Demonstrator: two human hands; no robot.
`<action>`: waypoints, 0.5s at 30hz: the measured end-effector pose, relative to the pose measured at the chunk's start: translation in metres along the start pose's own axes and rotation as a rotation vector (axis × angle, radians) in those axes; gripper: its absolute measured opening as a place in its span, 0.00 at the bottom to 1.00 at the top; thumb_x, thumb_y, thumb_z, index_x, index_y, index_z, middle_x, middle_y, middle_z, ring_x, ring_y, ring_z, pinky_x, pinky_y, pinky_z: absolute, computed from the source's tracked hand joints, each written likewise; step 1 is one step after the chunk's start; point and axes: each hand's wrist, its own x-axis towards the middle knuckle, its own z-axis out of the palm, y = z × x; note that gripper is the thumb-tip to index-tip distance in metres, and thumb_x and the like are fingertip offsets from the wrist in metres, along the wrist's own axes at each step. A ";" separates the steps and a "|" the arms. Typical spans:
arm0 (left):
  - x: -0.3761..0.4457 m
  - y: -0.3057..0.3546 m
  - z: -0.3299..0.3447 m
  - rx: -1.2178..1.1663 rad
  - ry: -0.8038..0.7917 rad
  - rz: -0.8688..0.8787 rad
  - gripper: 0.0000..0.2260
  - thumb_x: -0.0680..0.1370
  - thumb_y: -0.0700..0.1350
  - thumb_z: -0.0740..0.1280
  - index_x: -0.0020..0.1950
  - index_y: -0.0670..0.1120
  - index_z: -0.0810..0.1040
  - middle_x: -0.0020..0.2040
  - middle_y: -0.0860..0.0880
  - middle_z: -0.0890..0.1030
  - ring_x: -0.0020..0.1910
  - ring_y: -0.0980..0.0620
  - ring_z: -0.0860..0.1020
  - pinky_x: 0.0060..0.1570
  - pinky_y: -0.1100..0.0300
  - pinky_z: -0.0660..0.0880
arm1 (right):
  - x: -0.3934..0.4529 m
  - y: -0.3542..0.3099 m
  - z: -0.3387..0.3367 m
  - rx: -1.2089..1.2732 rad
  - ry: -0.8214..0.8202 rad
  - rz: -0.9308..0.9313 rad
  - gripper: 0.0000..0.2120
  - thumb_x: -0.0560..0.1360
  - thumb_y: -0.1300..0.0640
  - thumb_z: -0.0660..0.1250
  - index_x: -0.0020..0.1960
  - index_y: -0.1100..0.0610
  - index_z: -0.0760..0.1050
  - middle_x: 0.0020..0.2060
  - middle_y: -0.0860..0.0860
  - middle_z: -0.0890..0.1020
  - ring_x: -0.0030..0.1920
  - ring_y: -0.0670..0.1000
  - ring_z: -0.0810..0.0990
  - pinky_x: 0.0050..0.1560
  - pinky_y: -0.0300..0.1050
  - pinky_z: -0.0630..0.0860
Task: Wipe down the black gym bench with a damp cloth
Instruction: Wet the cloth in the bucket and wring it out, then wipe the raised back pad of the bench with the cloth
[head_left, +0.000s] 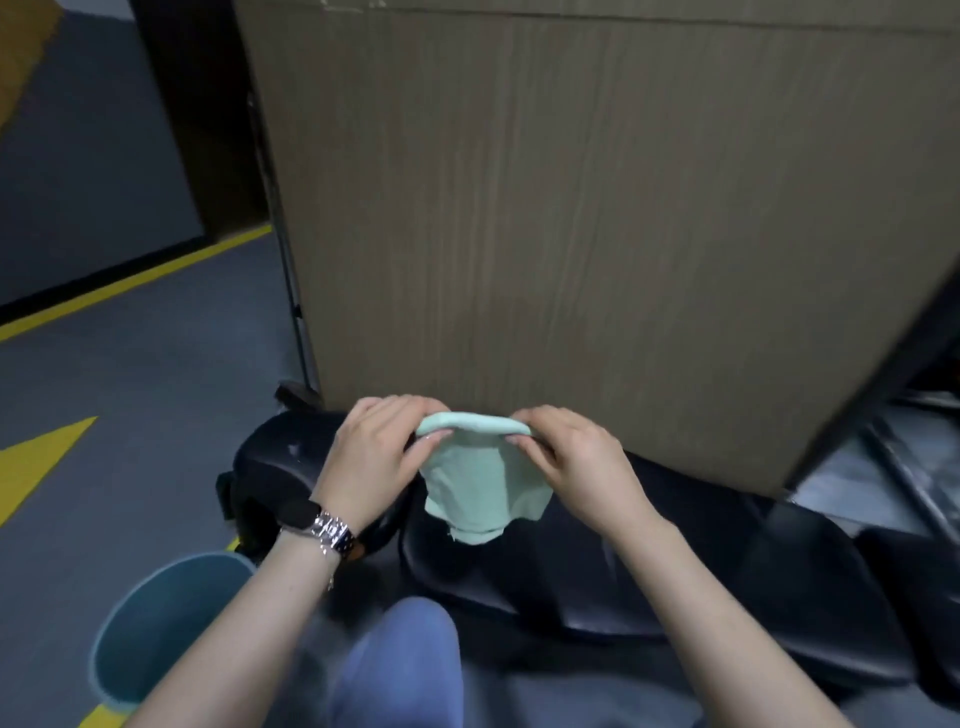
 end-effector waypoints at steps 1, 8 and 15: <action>0.002 0.009 0.005 -0.018 -0.013 0.009 0.11 0.77 0.51 0.61 0.50 0.47 0.78 0.44 0.55 0.80 0.43 0.55 0.76 0.47 0.56 0.69 | -0.008 0.006 -0.006 -0.001 -0.002 0.024 0.16 0.77 0.45 0.58 0.52 0.53 0.79 0.44 0.45 0.81 0.44 0.51 0.79 0.38 0.42 0.69; 0.000 0.057 0.040 -0.143 -0.071 0.026 0.11 0.77 0.51 0.61 0.50 0.46 0.79 0.45 0.55 0.81 0.43 0.56 0.76 0.48 0.60 0.67 | -0.059 0.040 -0.032 0.098 -0.033 0.195 0.09 0.79 0.51 0.64 0.55 0.51 0.78 0.44 0.38 0.77 0.45 0.40 0.71 0.40 0.38 0.65; -0.007 0.093 0.078 -0.199 -0.166 0.035 0.13 0.77 0.53 0.60 0.50 0.47 0.79 0.43 0.55 0.81 0.41 0.54 0.77 0.50 0.59 0.68 | -0.109 0.072 -0.038 0.139 -0.048 0.334 0.09 0.79 0.48 0.63 0.55 0.49 0.78 0.46 0.38 0.78 0.47 0.41 0.73 0.44 0.40 0.69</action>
